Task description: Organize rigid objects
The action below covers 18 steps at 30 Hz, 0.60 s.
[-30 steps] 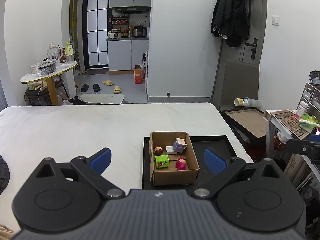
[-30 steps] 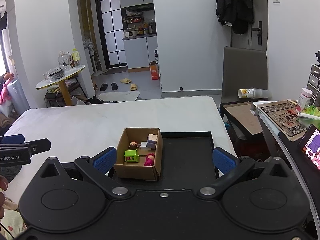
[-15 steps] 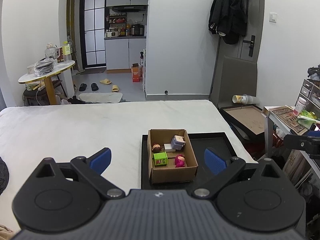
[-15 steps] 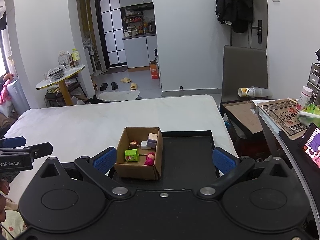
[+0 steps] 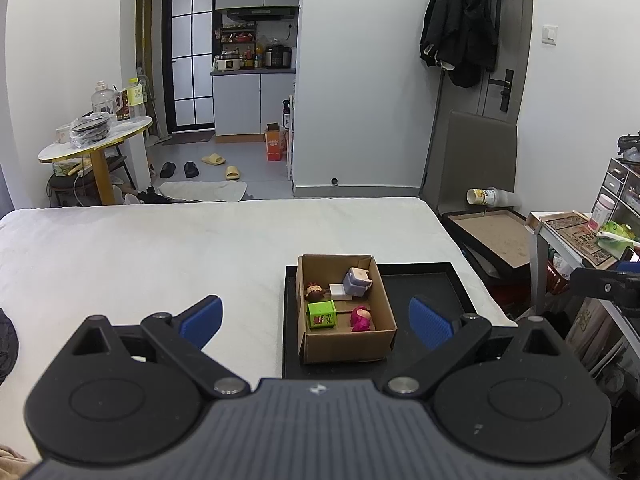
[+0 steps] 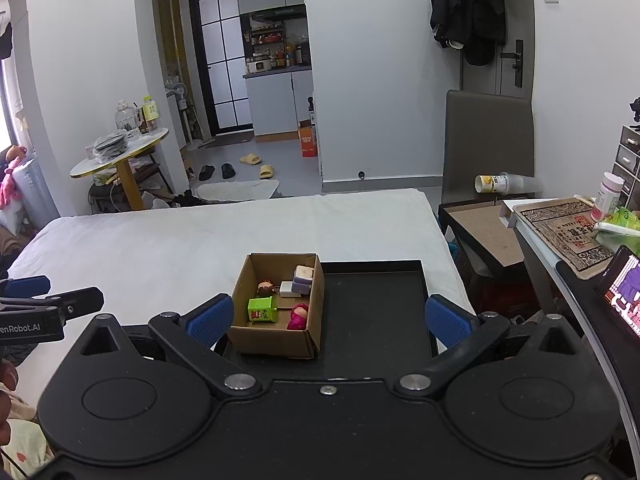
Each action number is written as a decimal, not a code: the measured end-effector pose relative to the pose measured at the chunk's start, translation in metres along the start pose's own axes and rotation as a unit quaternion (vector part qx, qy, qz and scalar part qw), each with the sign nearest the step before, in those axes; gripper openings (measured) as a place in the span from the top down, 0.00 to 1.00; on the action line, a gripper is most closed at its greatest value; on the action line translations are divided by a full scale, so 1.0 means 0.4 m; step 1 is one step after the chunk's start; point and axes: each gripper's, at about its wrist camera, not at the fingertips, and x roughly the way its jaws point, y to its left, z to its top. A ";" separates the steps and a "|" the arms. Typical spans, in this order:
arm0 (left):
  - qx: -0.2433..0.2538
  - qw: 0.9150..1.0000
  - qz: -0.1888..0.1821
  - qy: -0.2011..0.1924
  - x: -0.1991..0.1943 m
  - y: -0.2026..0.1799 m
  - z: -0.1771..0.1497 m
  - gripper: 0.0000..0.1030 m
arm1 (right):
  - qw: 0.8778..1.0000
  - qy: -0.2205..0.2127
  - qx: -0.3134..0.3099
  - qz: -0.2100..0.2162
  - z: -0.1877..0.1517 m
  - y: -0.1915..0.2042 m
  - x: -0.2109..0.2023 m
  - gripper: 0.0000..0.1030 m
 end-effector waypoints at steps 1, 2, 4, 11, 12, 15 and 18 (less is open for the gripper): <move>0.000 1.000 0.000 0.000 0.000 0.001 -0.001 0.04 | 1.000 0.000 0.000 0.000 0.000 0.000 0.000 0.00; 0.001 1.000 -0.001 0.001 0.000 0.002 -0.002 0.04 | 1.000 0.001 0.000 0.000 0.000 0.000 0.000 0.00; 0.002 1.000 -0.001 0.001 0.001 0.003 -0.003 0.04 | 1.000 0.001 0.000 0.000 0.000 0.000 0.000 0.00; 0.003 1.000 0.002 0.001 0.002 0.001 -0.002 0.04 | 1.000 0.001 -0.001 0.000 0.000 0.001 0.001 0.00; 0.003 1.000 0.002 0.001 0.002 -0.001 -0.002 0.04 | 1.000 0.001 -0.001 -0.001 0.000 0.001 0.001 0.00; 0.004 1.000 0.001 0.000 0.001 -0.001 -0.002 0.04 | 1.000 0.001 0.000 -0.001 0.000 0.002 0.001 0.00; 0.005 1.000 0.001 0.000 0.001 0.000 -0.003 0.04 | 1.000 0.001 0.000 0.000 0.000 0.002 0.001 0.00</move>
